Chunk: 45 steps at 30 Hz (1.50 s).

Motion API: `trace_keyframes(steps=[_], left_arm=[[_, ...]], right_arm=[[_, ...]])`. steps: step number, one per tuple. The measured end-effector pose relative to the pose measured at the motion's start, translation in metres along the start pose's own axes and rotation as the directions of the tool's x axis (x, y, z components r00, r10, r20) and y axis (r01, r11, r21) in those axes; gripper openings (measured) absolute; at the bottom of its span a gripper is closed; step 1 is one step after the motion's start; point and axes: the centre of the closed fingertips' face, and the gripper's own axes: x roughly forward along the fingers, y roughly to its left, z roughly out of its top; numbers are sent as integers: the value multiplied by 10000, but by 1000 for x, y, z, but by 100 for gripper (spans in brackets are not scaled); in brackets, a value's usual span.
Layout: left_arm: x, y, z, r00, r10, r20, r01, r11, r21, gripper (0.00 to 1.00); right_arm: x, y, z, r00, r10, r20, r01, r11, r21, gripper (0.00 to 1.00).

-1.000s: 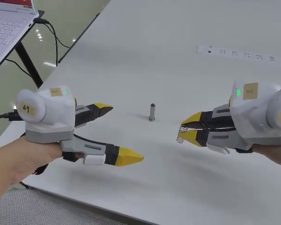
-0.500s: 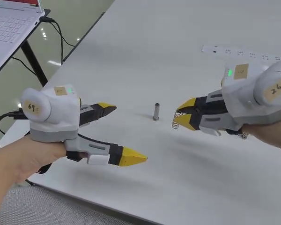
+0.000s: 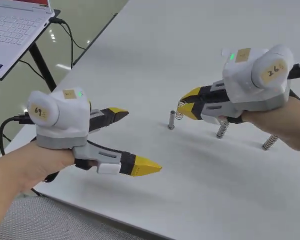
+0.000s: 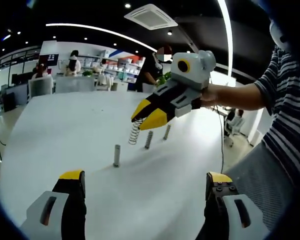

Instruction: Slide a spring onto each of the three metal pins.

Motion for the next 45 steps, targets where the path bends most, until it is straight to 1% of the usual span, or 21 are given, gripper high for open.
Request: trace_keyframes(steps=[3,6,8,15,22,31,35,38,42,45], left_arm=[[1,0,3,10000,-25,28,25,10000,47,98],[3,1,5,10000,-66,35,65,9999,124,98],[5,0,8,9999,-104,74,103,9998,154,98],[10,1,12,9997,-189,161,186,9996,209,98],[14,1,13,9996,-232,164,229,9995,218,98],[12,3,12,9998,-150,134,148,9997,175,98],[11,2,11,9998,-148,133,146,9998,154,98],[11,2,10,9998,-158,100,156,9998,139,97],[11,3,9,9999,-119,107,118,9999,117,97],[11,3,9,9999,-107,118,106,9999,117,97]], right_arm=[[3,-7,2,9998,-184,45,183,9998,125,8],[6,-13,3,9996,-258,68,256,9991,326,8],[8,-15,4,9996,-245,129,237,9982,549,8],[13,-20,0,9995,-317,3,316,9968,736,8],[17,-20,0,9997,-252,-13,252,9964,804,8],[25,-17,-2,9998,-138,-116,147,9968,780,8],[28,-17,-8,9995,-144,-270,165,9969,765,8],[30,-16,-12,9995,-61,-326,90,9961,883,8],[33,-15,-19,9987,-53,-508,95,9966,824,8],[37,-15,-24,9981,-22,-622,78,9958,908,8]])
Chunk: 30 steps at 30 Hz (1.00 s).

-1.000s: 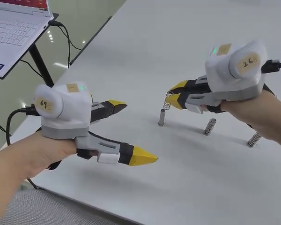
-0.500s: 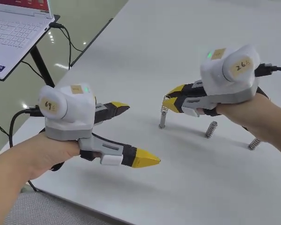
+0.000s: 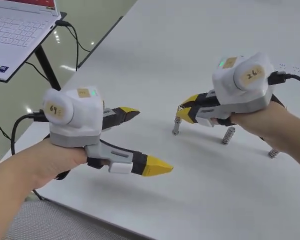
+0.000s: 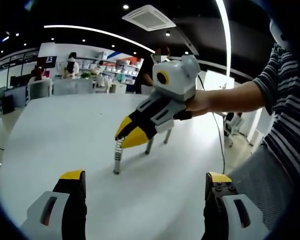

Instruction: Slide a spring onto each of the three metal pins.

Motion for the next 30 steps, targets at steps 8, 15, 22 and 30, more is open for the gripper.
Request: trace_keyframes(steps=[8,15,22,30], left_arm=[[0,-1,-1,10000,-8,-12,7,10000,-49,96],[1,-3,-1,10000,-56,-1,56,10000,-81,96],[2,-2,-2,10000,-55,-4,55,9999,-108,96],[6,-4,1,9999,-95,55,96,9999,-108,95]], right_arm=[[18,1,-19,9974,-110,-710,112,9999,18,8],[27,2,-27,9954,-101,-956,125,9996,253,8],[25,4,-27,9963,-65,-855,109,9987,503,8],[17,2,-24,9976,-181,-675,232,9968,761,16]])
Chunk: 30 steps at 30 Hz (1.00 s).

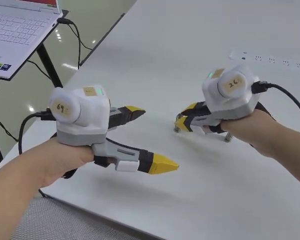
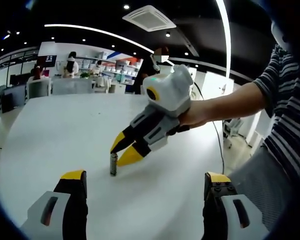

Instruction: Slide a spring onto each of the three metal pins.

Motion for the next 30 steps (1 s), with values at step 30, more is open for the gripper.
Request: trace_keyframes(steps=[30], left_arm=[[8,-3,17,9998,-86,156,84,9998,166,96]], right_arm=[[-99,4,-3,9787,-972,1806,749,9892,1262,21]])
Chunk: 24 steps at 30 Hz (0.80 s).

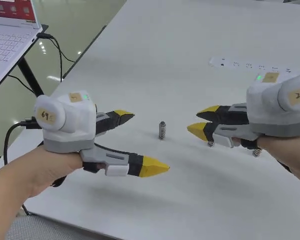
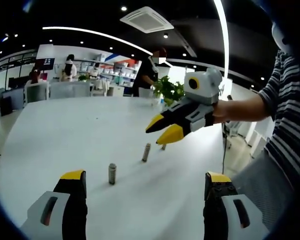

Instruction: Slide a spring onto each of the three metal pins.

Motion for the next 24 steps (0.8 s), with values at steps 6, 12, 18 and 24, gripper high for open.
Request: trace_keyframes(steps=[6,12,18,24], left_arm=[[1,-3,0,10000,-44,-50,44,10000,36,96],[1,-5,0,10000,-72,-59,72,10000,22,96],[1,-9,2,10000,-94,0,94,9999,80,97],[0,-10,0,10000,-37,-25,37,10000,0,97]], right_arm=[[-15,-5,-14,9996,-260,87,257,9990,357,22],[-30,-6,-30,9977,-627,266,614,9970,464,28],[-43,2,-41,9957,-629,676,564,9939,943,36],[-55,14,-62,9960,-678,588,616,9928,1027,45]])
